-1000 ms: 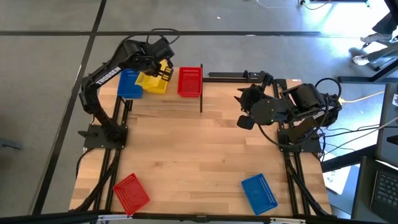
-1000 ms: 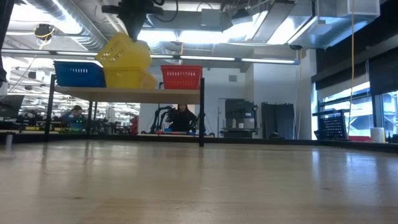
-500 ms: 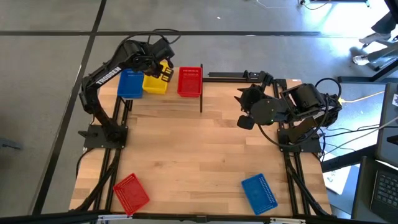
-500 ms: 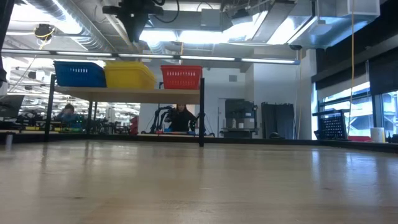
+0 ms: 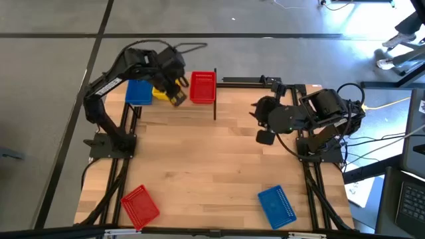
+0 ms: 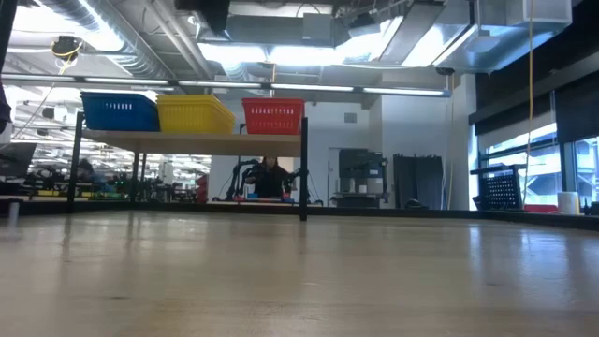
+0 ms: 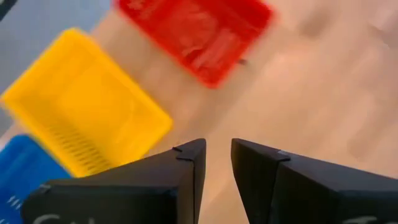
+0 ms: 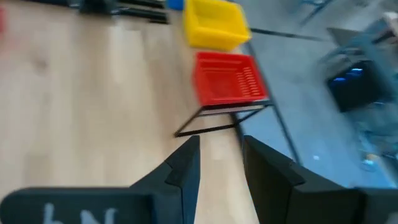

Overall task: Stack baskets on shelf by color
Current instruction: Stack the red bin on top of the red bins on the shelf

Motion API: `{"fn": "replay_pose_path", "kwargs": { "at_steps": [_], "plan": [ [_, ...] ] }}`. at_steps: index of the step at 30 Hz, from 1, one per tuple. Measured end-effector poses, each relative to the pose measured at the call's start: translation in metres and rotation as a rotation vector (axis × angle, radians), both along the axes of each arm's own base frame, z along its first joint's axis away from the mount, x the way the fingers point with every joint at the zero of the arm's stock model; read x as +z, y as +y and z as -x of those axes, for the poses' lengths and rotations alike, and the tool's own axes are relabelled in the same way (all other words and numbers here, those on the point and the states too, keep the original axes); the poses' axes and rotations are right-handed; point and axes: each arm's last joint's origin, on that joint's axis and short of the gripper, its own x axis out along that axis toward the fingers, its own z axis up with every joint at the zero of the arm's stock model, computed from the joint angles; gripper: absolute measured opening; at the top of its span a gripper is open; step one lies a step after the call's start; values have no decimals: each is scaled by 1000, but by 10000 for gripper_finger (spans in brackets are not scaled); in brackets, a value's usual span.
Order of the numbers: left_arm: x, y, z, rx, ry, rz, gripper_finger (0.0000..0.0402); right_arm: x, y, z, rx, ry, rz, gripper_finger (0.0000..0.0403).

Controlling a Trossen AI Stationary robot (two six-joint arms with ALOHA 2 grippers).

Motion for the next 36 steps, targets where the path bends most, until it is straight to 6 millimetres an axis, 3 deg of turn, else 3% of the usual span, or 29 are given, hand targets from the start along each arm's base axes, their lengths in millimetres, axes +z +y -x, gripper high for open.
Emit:
{"fn": "replay_pose_path", "kwargs": {
  "at_steps": [8, 12, 19, 28, 32, 36],
  "plan": [
    [3, -74, -6, -308, -15, 15, 68, 12, 0, 24, 187, 7, -210, 117],
    [1, -109, -1, -404, -16, 43, 69, 8, 4, 30, 296, 55, -328, 117],
    [-19, -168, 13, -612, 60, 111, 67, -39, 24, 33, 381, 309, -472, 117],
    [-58, -221, 40, -838, 242, 175, 65, -102, 52, 21, 337, 519, -610, 117],
    [-85, -243, 48, -870, 328, 166, 64, -117, 61, 15, 330, 503, -646, 117],
    [-114, -262, 53, -975, 390, 146, 64, -118, 66, 11, 359, 458, -657, 117]
  ]
}}
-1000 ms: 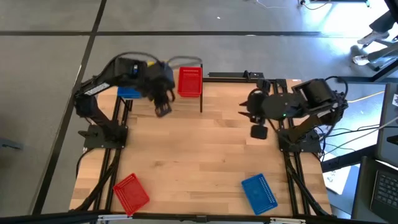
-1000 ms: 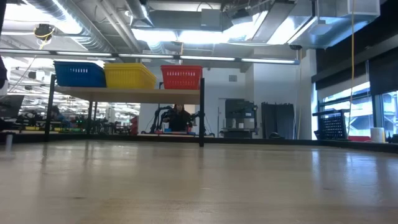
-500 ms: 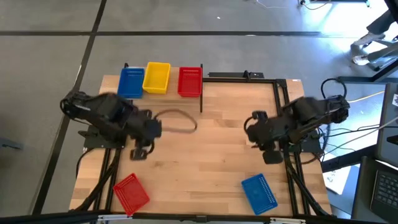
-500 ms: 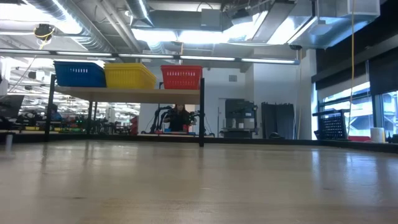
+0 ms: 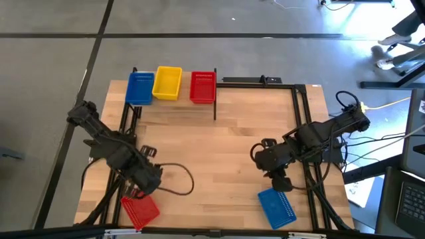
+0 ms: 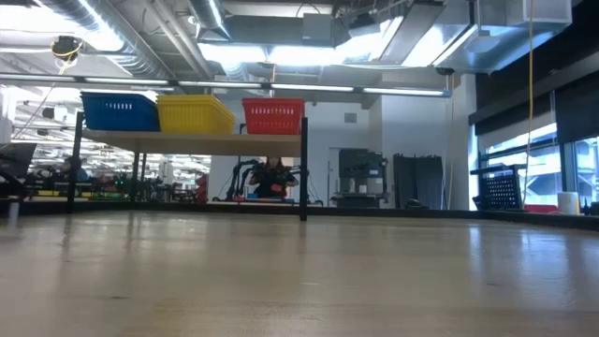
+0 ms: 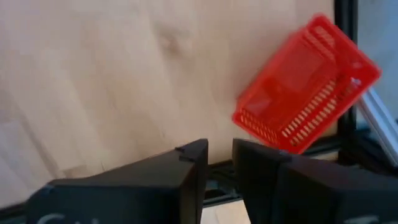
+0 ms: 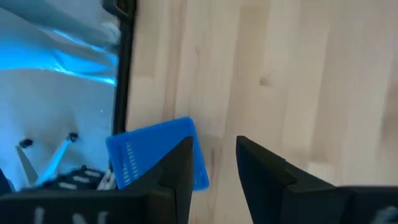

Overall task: Stack baskets on shelf by color
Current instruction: Stack the red bin on top of the red bins on the shelf

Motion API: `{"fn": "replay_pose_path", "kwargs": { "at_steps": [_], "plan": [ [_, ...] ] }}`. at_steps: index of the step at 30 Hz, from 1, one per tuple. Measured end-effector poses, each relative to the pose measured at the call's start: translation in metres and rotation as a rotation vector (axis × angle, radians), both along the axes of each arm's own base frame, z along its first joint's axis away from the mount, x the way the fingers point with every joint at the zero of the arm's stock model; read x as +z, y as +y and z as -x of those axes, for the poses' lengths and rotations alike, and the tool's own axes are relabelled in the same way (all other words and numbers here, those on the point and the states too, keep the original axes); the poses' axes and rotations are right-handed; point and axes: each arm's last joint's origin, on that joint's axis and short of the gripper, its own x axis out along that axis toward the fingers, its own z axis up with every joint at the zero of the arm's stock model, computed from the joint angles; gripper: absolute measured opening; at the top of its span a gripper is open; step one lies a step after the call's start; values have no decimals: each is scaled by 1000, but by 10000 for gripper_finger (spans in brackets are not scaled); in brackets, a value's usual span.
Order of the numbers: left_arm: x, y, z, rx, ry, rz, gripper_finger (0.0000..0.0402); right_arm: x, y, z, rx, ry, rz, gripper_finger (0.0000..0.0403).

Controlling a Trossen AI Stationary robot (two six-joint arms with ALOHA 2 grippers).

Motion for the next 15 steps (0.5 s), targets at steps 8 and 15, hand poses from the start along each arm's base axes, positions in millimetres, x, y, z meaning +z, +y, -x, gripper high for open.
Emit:
{"fn": "replay_pose_path", "kwargs": {
  "at_steps": [8, 15],
  "plan": [
    [-54, -32, 9, -168, 7, 112, 64, 1, 5, -4, 65, -38, -75, 117],
    [-95, -49, 19, -316, -68, 151, 64, 1, 5, -4, 64, -37, -82, 117]
  ]
}}
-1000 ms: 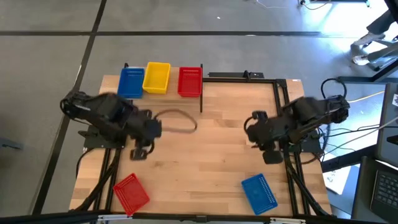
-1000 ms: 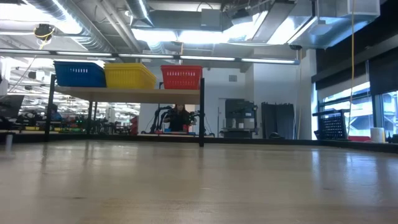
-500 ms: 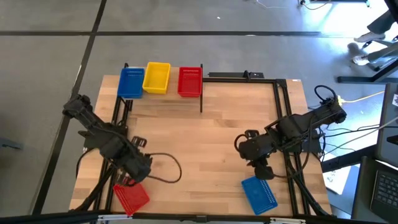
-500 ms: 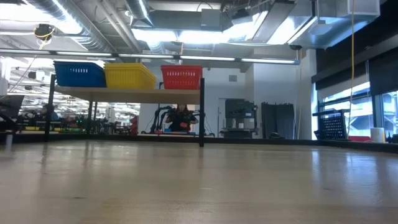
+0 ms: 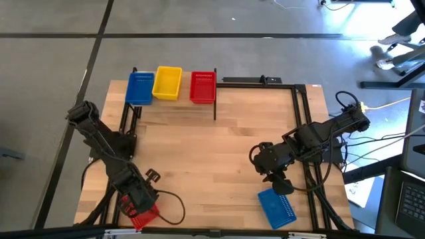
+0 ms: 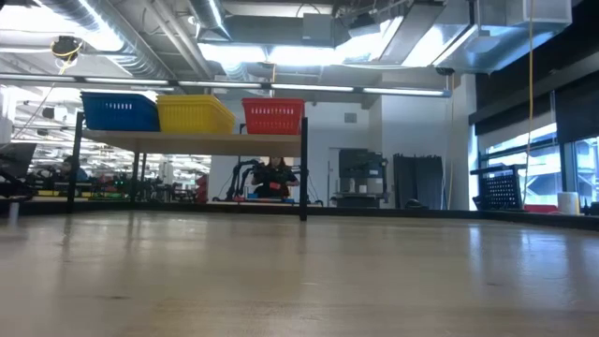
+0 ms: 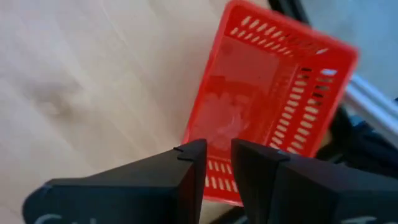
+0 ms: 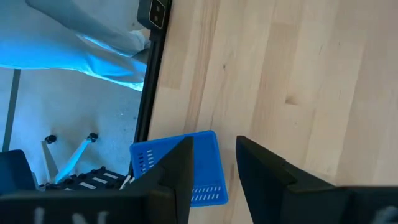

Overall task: Stack baskets on shelf by color
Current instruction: Stack the red bin on top of the red bins on the shelf

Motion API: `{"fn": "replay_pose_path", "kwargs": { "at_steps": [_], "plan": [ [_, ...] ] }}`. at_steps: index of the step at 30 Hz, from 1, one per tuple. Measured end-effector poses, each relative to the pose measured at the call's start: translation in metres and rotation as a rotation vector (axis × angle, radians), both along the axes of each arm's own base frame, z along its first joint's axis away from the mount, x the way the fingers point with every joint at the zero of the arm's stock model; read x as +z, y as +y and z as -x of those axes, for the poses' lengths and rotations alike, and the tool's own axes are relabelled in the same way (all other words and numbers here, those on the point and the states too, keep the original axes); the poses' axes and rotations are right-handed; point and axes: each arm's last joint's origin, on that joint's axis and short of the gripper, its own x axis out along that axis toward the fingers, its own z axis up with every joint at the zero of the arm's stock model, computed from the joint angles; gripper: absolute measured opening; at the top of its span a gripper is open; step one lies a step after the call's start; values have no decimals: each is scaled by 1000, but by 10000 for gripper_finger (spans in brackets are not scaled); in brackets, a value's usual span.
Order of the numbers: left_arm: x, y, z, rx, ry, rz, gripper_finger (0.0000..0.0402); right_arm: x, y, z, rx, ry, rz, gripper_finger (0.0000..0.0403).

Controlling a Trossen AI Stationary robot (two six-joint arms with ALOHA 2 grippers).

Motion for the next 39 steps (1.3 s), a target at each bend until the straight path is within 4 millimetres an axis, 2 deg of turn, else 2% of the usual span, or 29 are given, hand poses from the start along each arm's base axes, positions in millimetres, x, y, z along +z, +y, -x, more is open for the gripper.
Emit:
{"fn": "replay_pose_path", "kwargs": {
  "at_steps": [4, 10, 16, 22, 30, 33, 36, 39],
  "plan": [
    [-15, -1, 7, -40, -66, -67, 64, 0, 0, 0, -4, 1, -1, 117],
    [-32, 5, 11, -71, -65, -121, 64, 0, 0, 0, -4, 1, -2, 117],
    [-49, 7, 13, -74, -74, -99, 64, 0, 0, 0, -28, 10, -10, 117],
    [-59, 10, 14, -67, -93, -111, 64, 0, 0, -1, -32, 11, -11, 117],
    [-73, 9, 14, -32, -137, -39, 63, 0, 0, -1, -57, 21, -19, 117],
    [-73, 9, 13, -29, -136, -38, 50, 0, 0, -1, -70, 26, -24, 117],
    [-73, 12, 10, -17, -114, -20, 15, 0, 0, -1, -79, 30, -27, 117],
    [-73, 16, 5, 64, -72, 11, 5, 0, 0, -1, -79, 30, -27, 117]
  ]
}}
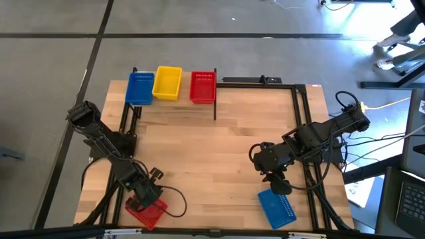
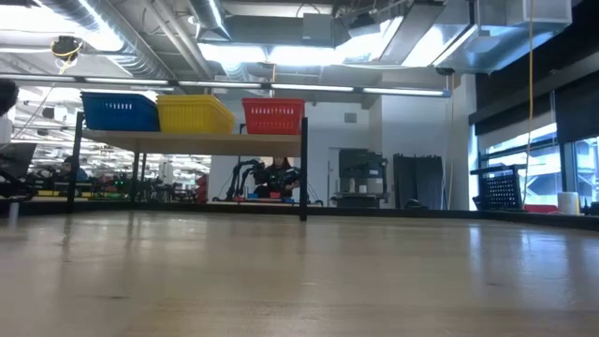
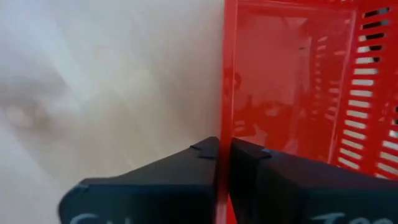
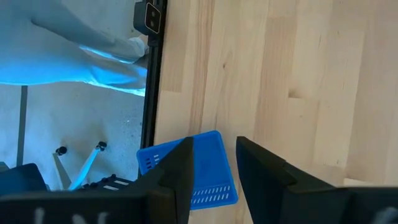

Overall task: Stack baskets on shelf by color
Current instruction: Stack the red bin on top of the red bins on the shelf

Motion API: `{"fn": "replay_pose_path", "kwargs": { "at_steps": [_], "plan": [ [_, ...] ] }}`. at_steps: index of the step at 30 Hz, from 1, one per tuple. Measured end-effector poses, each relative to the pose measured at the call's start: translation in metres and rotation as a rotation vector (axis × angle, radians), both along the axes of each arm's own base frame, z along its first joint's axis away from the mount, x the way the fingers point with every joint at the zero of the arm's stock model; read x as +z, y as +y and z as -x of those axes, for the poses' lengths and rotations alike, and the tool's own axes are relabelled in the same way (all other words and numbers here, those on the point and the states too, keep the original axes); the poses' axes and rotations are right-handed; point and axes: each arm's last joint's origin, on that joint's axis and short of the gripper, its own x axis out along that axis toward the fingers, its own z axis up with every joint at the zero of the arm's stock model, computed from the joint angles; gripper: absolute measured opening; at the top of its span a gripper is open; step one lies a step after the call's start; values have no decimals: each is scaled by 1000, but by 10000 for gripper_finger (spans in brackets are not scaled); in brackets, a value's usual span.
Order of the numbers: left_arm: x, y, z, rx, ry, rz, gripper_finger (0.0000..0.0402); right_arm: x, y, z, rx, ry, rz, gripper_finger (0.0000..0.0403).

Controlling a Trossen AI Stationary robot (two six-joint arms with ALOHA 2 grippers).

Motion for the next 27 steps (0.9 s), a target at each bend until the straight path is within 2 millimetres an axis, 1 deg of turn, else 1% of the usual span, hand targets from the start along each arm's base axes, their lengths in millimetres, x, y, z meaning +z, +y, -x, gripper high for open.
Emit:
{"fn": "replay_pose_path", "kwargs": {
  "at_steps": [4, 8, 13, 16, 20, 23, 27],
  "plan": [
    [4, 9, -8, 134, 33, 44, 2, 0, -2, -1, -34, -26, 54, 117],
    [21, 22, -15, 257, 50, 152, 1, -1, -5, -2, -84, -67, 146, 117],
    [53, 46, -16, 377, -13, 292, 1, -1, -9, -3, -150, -122, 279, 117],
    [75, 66, -14, 523, -104, 360, 1, 0, -12, -4, -196, -163, 361, 117],
    [97, 92, -13, 758, -195, 446, 0, 1, -16, -5, -254, -217, 466, 117],
    [115, 107, -20, 897, -261, 494, 0, 2, -18, -6, -295, -255, 540, 117],
    [143, 126, -35, 1026, -384, 516, 0, 4, -21, -7, -353, -309, 647, 117]
  ]
}}
